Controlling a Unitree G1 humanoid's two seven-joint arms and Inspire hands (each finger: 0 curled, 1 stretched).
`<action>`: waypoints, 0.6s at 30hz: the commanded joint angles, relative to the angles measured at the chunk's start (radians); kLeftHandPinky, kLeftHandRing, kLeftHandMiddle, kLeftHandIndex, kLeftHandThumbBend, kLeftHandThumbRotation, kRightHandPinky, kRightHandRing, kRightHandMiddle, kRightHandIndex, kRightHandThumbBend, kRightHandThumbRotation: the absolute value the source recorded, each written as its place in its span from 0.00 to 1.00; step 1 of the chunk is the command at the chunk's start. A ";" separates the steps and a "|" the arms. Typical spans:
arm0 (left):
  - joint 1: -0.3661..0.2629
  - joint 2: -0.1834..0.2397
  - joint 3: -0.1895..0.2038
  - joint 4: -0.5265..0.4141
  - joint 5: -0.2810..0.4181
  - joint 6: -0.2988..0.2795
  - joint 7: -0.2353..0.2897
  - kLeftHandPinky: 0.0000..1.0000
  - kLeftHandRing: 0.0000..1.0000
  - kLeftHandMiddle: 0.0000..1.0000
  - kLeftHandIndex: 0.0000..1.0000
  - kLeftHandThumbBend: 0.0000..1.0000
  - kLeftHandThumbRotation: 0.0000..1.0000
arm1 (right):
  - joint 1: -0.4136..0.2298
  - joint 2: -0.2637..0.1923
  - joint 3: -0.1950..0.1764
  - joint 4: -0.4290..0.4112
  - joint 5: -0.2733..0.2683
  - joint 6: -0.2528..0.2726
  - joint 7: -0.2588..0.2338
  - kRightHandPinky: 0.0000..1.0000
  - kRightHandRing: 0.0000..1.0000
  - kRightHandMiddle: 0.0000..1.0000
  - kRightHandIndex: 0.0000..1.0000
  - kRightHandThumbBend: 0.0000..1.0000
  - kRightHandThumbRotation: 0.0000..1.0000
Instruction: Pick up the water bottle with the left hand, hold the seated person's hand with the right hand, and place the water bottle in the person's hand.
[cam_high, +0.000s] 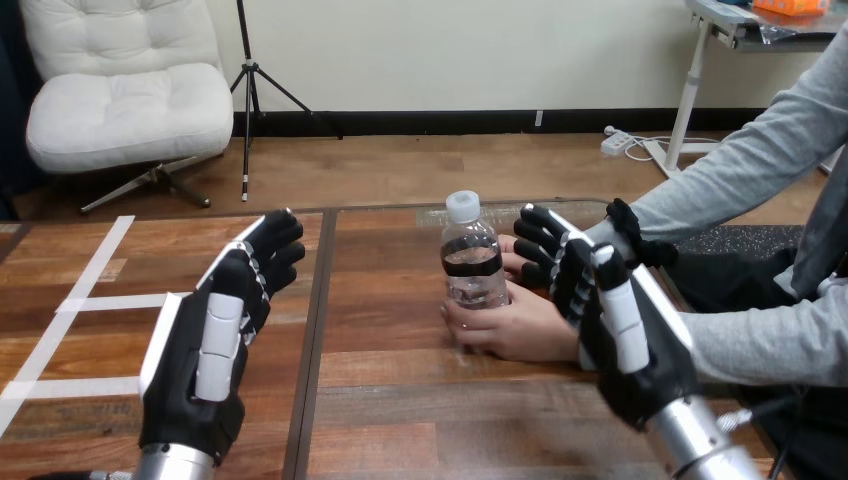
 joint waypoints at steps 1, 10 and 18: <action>-0.051 -0.007 -0.018 -0.120 0.022 -0.049 0.013 0.90 0.87 0.87 0.84 0.85 1.00 | -0.002 0.076 -0.036 -0.235 0.066 -0.001 -0.042 0.99 0.97 0.95 0.94 0.90 1.00; -0.052 -0.034 -0.021 -0.124 0.016 -0.054 0.036 0.92 0.88 0.87 0.85 0.83 1.00 | 0.055 0.106 -0.021 -0.309 0.059 0.018 -0.034 1.00 1.00 0.99 0.98 0.91 1.00; -0.057 -0.071 -0.026 -0.108 -0.025 -0.076 0.047 0.92 0.87 0.86 0.84 0.81 0.94 | 0.087 0.122 -0.012 -0.347 0.086 0.042 -0.004 1.00 1.00 1.00 1.00 0.91 1.00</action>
